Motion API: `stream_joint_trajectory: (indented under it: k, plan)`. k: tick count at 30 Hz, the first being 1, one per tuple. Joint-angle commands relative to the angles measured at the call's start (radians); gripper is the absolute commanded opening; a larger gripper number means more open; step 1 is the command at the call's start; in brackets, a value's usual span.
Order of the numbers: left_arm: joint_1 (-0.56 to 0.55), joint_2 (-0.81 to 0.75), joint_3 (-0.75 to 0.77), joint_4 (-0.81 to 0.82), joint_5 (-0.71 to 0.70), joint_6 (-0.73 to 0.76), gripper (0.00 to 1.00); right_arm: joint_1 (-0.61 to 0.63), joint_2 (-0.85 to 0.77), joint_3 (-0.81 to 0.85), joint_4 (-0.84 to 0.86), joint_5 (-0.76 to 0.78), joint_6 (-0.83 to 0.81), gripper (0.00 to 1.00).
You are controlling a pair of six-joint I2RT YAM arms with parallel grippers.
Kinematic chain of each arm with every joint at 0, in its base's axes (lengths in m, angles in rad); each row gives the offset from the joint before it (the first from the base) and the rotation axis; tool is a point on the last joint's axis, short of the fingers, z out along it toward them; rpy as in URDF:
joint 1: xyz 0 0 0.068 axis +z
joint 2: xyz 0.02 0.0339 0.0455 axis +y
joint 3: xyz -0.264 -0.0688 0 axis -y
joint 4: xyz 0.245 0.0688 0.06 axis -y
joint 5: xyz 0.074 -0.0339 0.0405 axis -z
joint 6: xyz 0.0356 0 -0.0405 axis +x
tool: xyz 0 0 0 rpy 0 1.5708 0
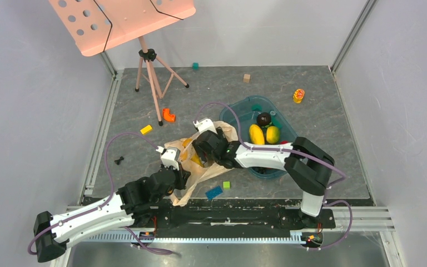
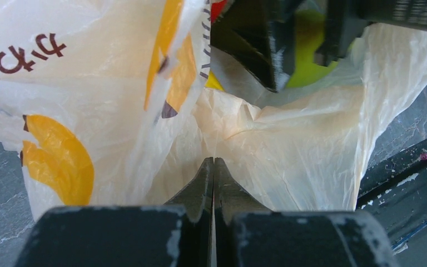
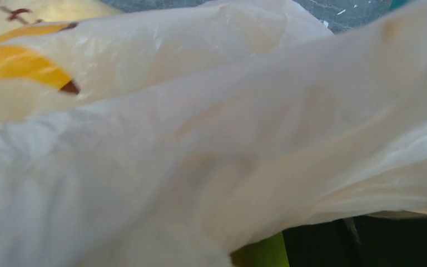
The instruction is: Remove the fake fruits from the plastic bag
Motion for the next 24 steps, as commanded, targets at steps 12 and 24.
stream_joint_trajectory:
  k: [12, 24]
  plan:
    - [0.006, 0.007, 0.016, 0.029, -0.008, 0.030, 0.02, 0.088, -0.294, -0.092, -0.017, -0.320, -0.010, 0.60]
    - [0.007, 0.011, 0.016, 0.031, -0.007, 0.028, 0.02, 0.143, -0.551, -0.238, -0.020, -0.435, 0.031, 0.62]
